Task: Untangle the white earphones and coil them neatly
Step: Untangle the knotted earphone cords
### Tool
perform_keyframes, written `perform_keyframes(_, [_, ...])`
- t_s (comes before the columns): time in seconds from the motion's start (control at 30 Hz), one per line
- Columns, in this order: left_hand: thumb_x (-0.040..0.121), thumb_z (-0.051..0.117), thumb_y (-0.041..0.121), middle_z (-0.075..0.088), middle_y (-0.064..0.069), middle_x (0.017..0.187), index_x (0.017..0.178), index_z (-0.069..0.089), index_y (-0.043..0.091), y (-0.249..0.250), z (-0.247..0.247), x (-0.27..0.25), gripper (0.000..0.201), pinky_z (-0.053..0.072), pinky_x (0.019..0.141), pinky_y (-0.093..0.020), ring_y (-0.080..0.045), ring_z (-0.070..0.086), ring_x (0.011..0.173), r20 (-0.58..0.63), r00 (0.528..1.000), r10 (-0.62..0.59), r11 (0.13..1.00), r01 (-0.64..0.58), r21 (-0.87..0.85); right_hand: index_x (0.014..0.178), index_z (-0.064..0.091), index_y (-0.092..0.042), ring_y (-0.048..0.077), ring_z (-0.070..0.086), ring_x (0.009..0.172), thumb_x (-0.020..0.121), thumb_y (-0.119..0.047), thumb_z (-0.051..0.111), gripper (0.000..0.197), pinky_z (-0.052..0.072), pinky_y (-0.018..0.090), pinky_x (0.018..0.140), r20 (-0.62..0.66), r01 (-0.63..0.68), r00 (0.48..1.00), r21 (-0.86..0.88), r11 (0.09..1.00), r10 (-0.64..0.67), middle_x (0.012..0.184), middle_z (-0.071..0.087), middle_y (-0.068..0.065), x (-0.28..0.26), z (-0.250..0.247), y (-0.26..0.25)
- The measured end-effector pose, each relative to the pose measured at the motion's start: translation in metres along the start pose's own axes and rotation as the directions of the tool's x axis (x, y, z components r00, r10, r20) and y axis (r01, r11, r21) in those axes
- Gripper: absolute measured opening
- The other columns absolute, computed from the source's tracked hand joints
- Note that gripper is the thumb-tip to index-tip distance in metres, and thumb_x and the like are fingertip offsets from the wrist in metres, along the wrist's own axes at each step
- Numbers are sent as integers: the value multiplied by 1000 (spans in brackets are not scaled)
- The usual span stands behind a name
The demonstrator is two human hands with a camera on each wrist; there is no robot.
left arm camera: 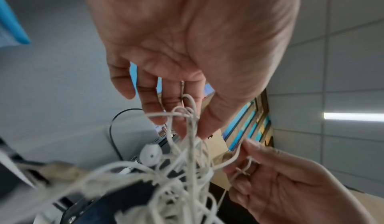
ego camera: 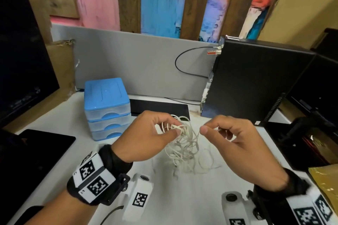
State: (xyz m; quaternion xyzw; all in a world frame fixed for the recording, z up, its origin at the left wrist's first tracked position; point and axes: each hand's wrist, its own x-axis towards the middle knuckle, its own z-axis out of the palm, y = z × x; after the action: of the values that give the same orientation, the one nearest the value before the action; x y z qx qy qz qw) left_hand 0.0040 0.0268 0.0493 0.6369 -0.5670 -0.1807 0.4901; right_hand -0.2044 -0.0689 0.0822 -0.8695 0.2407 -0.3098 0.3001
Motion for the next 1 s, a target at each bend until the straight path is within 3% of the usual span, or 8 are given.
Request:
perform_keyframes(0.13, [87,74,28,66,18,75,88,77,35,8,1,-1,8,44,73,-11,-5,61,78,-53,999,13,999,-11,32,75,70,-32,0,54,112,86,-42,64,16,49,14,67,-16,-53,998,-63,997,52,112,66,-24,-16,2,6])
perform_keyframes(0.27, [88,73,24,68,16,73,89,78,31,16,9,-2,9,45,63,-13,-5,58,63,-103,995,-4,996,-4,-84,73,64,-18,24,54,52,88,-23,73,18,47,35,56,168,-274,959,330,903,229,56,62,1,-24,9,6])
perform_keyframes(0.37, [89,73,20,70,20,74,90,78,29,21,17,-4,10,48,61,-16,-1,61,62,-121,993,-8,991,-8,-133,75,66,-19,17,26,46,80,-26,79,16,28,24,46,153,-332,943,383,862,295,45,33,1,-30,18,9])
perform_keyframes(0.5, [89,73,19,75,13,86,90,77,30,24,24,-6,12,61,68,-43,-14,69,76,-149,989,-18,991,-2,-132,78,73,-21,13,20,50,83,-26,79,9,23,23,48,-2,-263,960,334,905,279,53,24,0,-32,31,19])
perform_keyframes(0.6, [91,68,15,69,17,90,96,76,28,28,36,-14,16,57,70,-27,-7,66,82,-149,981,122,992,-116,48,86,71,-24,12,26,48,81,-25,81,11,28,22,47,4,-292,950,364,884,312,50,33,-3,-29,38,23])
perform_keyframes(0.73, [81,58,4,65,12,105,118,58,29,40,57,-32,45,52,79,-27,-10,61,91,127,937,326,859,-349,374,99,67,-19,20,63,69,68,-11,74,32,55,34,63,148,-278,961,492,825,235,79,71,-2,-24,47,28])
perform_keyframes(0.87, [75,59,9,63,9,91,112,38,26,54,55,-43,46,39,75,-14,-8,50,83,209,918,337,840,-394,373,59,62,-28,11,35,48,75,-11,58,24,29,21,44,182,-336,940,635,696,288,53,50,-8,-24,43,26])
perform_keyframes(1.0, [87,56,14,69,13,111,98,47,24,60,41,-39,17,51,76,-32,-9,65,93,-44,932,360,913,-342,220,60,62,-21,12,21,46,91,-13,62,32,11,27,46,183,-357,924,730,583,336,51,42,-2,-22,39,27])
